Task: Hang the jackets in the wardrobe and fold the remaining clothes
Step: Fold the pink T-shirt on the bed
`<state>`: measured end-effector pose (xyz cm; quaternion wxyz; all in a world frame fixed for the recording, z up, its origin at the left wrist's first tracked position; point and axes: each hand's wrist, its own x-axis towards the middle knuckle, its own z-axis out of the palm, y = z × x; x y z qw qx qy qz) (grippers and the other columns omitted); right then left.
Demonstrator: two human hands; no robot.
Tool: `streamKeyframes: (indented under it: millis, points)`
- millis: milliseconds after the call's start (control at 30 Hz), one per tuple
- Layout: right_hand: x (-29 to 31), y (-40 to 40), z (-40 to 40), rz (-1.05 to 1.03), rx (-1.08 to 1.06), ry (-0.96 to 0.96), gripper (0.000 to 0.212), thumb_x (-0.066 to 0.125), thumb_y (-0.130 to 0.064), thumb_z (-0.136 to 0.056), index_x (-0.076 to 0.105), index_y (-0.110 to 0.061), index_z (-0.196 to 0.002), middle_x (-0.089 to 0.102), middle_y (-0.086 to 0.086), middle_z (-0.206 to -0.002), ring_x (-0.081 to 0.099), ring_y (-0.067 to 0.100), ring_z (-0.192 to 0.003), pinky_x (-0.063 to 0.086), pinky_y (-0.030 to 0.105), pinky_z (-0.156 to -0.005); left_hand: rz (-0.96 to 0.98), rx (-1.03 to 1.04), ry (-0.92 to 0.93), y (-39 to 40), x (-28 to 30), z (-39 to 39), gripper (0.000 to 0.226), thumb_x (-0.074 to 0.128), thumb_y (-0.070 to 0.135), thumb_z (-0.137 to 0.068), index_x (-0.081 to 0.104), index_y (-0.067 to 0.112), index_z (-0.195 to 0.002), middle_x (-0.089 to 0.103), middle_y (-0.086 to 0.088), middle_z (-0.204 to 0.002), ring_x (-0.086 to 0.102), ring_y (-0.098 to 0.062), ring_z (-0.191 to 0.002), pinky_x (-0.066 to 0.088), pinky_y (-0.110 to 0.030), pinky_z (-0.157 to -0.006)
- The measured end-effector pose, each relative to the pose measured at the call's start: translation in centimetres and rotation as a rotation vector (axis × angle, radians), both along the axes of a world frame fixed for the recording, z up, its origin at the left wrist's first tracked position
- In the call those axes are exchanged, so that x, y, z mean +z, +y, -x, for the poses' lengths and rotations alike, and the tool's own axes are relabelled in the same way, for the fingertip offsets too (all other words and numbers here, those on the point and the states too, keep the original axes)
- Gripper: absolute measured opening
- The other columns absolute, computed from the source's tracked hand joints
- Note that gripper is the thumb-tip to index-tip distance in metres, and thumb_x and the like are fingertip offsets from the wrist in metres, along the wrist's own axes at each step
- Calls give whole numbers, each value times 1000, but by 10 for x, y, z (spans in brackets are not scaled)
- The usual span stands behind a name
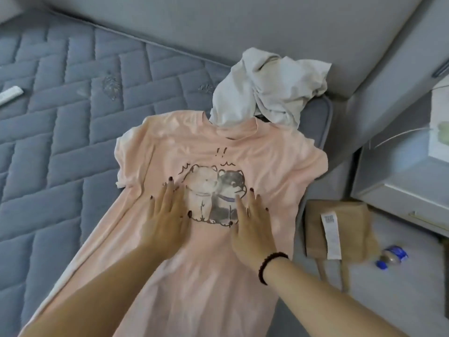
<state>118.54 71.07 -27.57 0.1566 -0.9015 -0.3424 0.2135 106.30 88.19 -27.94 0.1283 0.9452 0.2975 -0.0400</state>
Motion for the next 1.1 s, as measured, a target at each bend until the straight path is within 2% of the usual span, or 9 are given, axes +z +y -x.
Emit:
streamKeyframes:
  millis: [67, 133, 200, 267, 567, 767, 900, 1033, 1100]
  points:
    - [-21, -16, 48, 50, 46, -14, 61, 28, -33, -100, 1, -21, -153, -20, 10, -159, -24, 28, -144, -12, 45, -118, -12, -49, 68, -26, -22, 49, 67, 8, 49, -97, 10, 15, -155, 2, -7, -162, -3, -22, -149, 7, -49, -120]
    - [-31, -29, 90, 68, 79, -58, 60, 22, -38, -100, 6, -18, -154, -11, 11, -160, -21, 29, -145, -18, 47, -115, -80, -118, 87, -45, -33, 89, 65, 9, 47, -99, 17, 12, -153, 17, -10, -161, 9, -25, -149, 10, -49, -119]
    - [-31, -40, 126, 34, 56, -100, 60, 27, -38, -96, 27, -14, -151, 13, 13, -160, 4, 33, -147, -1, 53, -118, -101, -128, 68, -56, -36, 119, 63, 18, 44, -99, 20, 13, -153, 19, -9, -161, 12, -25, -149, 10, -48, -120]
    - [-34, -53, 163, -19, 29, -149, 59, 35, -38, -94, 36, -13, -147, 22, 14, -158, 16, 33, -146, 12, 53, -113, -90, -111, 39, -66, -37, 144, 64, 20, 45, -97, 22, 15, -154, 16, -8, -161, 10, -23, -150, 8, -46, -120]
    - [-55, -88, 319, -113, -83, -214, 63, 48, -37, -86, 43, -13, -144, 26, 11, -157, 21, 32, -146, 23, 57, -109, -68, -179, -50, -85, -51, 237, 67, 28, 43, -93, 25, 14, -153, 20, -7, -161, 15, -21, -149, 8, -42, -121]
    - [-56, -85, 339, -114, -138, -304, 62, 47, -36, -86, 43, -14, -144, 29, 11, -156, 23, 31, -145, 21, 56, -109, -72, -192, -112, -82, -63, 238, 69, 25, 49, -91, 24, 19, -153, 22, -6, -160, 18, -22, -148, 11, -44, -119]
    - [-47, -76, 356, 20, -194, -328, 60, 39, -38, -89, 42, -14, -144, 33, 10, -154, 27, 29, -143, 27, 60, -111, -74, -200, -146, -79, -62, 242, 74, 17, 55, -90, 19, 20, -154, 19, -6, -161, 13, -22, -149, 8, -44, -120]
    - [-43, -72, 386, 8, -199, -249, 66, 31, -40, -95, 11, -20, -154, -7, 2, -161, -10, 23, -148, -11, 55, -116, -15, -329, -89, -78, -43, 264, 82, 5, 61, -85, 2, 19, -155, -1, -5, -163, -4, -20, -150, -2, -42, -121]
    - [-41, -82, 404, 14, -180, -192, 68, 30, -41, -94, 2, -25, -154, -19, -3, -158, -21, 16, -146, -19, 47, -115, -38, -509, -63, -70, -38, 297, 83, 8, 66, -85, -1, 20, -155, -6, -4, -162, -8, -20, -150, -3, -42, -121]
